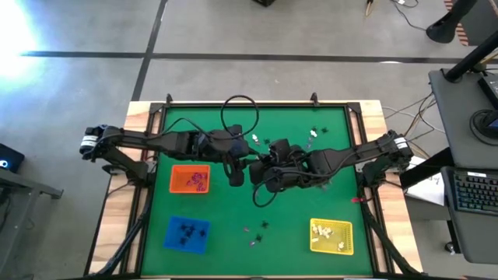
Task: Sort Halloween decoration
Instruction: Put the white skeleton toy into the yellow bin
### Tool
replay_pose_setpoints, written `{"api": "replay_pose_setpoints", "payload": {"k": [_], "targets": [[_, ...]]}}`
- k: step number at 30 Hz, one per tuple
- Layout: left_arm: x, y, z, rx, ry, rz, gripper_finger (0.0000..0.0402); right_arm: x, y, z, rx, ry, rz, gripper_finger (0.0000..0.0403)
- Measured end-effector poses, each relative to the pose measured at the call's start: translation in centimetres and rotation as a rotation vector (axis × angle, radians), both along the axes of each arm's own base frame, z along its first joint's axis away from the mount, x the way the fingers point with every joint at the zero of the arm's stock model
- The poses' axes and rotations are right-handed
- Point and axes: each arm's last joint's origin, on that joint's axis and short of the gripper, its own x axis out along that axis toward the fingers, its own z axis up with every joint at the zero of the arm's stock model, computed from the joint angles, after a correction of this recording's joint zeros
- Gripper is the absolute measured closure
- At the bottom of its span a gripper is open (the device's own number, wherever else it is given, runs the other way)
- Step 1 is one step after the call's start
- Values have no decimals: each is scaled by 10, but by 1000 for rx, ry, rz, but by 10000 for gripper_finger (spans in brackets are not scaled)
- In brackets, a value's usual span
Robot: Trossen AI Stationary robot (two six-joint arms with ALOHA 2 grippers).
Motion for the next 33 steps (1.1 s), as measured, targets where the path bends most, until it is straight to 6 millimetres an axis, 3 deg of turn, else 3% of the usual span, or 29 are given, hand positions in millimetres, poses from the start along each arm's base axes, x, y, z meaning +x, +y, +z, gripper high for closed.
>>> {"api": "replay_pose_setpoints", "payload": {"k": [8,15,24,33], "targets": [[-5,1,2,38,23,4,269,-2,5,1,9,14,45,395],[-19,2,15,56,107,0,269,-22,25,-7,111,171,121,395],[-31,2,17,63,260,-4,270,-62,70,-42,286,442,120,395],[-30,2,12,43,278,10,270,-91,102,-80,462,615,81,394]]}}
